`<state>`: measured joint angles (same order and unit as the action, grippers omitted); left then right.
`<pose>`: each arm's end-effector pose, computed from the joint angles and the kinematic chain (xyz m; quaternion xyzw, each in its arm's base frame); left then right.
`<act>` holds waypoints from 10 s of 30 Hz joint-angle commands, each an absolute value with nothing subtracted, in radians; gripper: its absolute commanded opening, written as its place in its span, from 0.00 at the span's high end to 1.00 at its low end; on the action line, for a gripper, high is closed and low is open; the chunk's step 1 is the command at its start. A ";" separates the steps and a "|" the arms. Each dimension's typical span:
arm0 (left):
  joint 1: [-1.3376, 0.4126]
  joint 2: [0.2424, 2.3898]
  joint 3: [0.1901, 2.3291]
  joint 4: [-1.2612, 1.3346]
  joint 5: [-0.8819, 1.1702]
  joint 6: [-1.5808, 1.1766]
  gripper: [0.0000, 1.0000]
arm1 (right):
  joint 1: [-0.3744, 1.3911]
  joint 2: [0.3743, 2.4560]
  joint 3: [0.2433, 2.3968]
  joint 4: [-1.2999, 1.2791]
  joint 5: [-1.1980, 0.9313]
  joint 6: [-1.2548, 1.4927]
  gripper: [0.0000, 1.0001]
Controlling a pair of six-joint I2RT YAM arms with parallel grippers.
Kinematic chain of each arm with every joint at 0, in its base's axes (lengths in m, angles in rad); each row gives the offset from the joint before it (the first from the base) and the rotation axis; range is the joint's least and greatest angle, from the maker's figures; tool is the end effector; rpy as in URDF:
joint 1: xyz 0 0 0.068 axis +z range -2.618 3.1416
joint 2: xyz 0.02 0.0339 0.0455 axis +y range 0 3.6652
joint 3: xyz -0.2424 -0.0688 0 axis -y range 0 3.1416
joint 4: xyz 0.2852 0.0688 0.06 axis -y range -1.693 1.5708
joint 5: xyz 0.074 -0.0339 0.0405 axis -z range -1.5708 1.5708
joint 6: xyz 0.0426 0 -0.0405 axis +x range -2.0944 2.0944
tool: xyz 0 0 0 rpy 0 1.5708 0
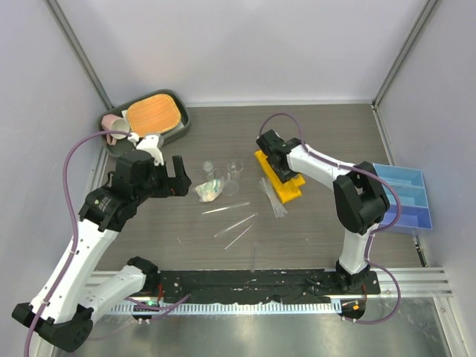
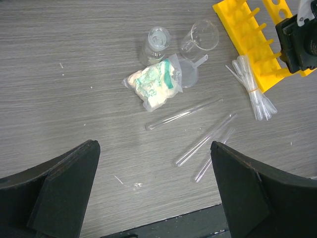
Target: Organize the chemistry lab equipment
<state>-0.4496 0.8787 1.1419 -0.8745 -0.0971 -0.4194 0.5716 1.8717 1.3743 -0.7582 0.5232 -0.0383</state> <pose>0.2003 -0.0921 0.3655 -0.0090 0.8863 -0.1550 0.4363 0.3525 0.2015 0.1562 -0.2477 0.9222 -0.2064 0.2136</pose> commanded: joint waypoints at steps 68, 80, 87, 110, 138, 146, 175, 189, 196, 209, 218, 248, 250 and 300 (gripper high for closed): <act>-0.785 1.535 0.931 -0.450 -0.127 -0.184 0.11 | 0.706 1.003 1.207 -0.910 0.146 0.264 0.07; -0.753 1.623 0.986 -0.492 -0.074 -0.176 0.24 | 0.715 0.989 1.187 -0.910 0.156 0.264 0.07; -0.747 1.700 1.037 -0.531 -0.054 -0.163 0.28 | 0.716 0.979 1.178 -0.905 0.163 0.264 0.07; -0.747 1.736 1.068 -0.578 -0.025 -0.164 0.72 | 0.724 0.966 1.161 -0.900 0.172 0.265 0.06; -0.865 1.583 1.370 -0.844 0.026 -0.097 1.00 | 0.724 0.962 1.195 -0.914 0.354 0.391 0.07; -0.845 1.347 1.339 -0.767 0.218 -0.144 0.98 | 0.724 0.933 1.296 -0.896 0.136 0.454 0.07; -0.723 0.956 0.966 -0.236 0.922 -0.403 1.00 | 0.726 1.126 1.539 -0.747 -0.584 0.431 0.13; -0.722 0.989 0.973 -0.198 0.927 -0.420 1.00 | 0.729 1.109 1.542 -0.776 -0.597 0.425 0.50; -0.721 0.994 0.977 -0.196 0.920 -0.425 1.00 | 0.729 1.098 1.537 -0.775 -0.595 0.425 0.59; -0.721 0.957 0.980 -0.216 0.905 -0.434 0.55 | 0.730 1.098 1.534 -0.784 -0.565 0.420 0.73; -0.719 0.945 1.150 -0.498 0.630 -0.341 0.00 | 0.730 1.135 1.583 -0.833 -0.422 0.387 0.76; -0.701 0.758 1.120 -0.830 -0.017 -0.406 0.00 | 0.423 1.802 2.126 -0.838 0.261 0.267 0.83; -0.701 0.759 1.109 -0.831 -0.014 -0.422 0.00 | 0.423 1.841 2.181 -0.844 0.276 0.255 0.83; -0.701 0.704 1.080 -0.876 -0.133 -0.446 0.00 | 0.462 1.899 1.697 -0.465 0.287 0.206 0.85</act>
<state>-0.7044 0.7128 1.0836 -0.8852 -0.1215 -0.4477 0.4446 1.9263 1.7390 -0.4808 0.2852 0.2077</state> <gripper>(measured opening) 0.996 0.297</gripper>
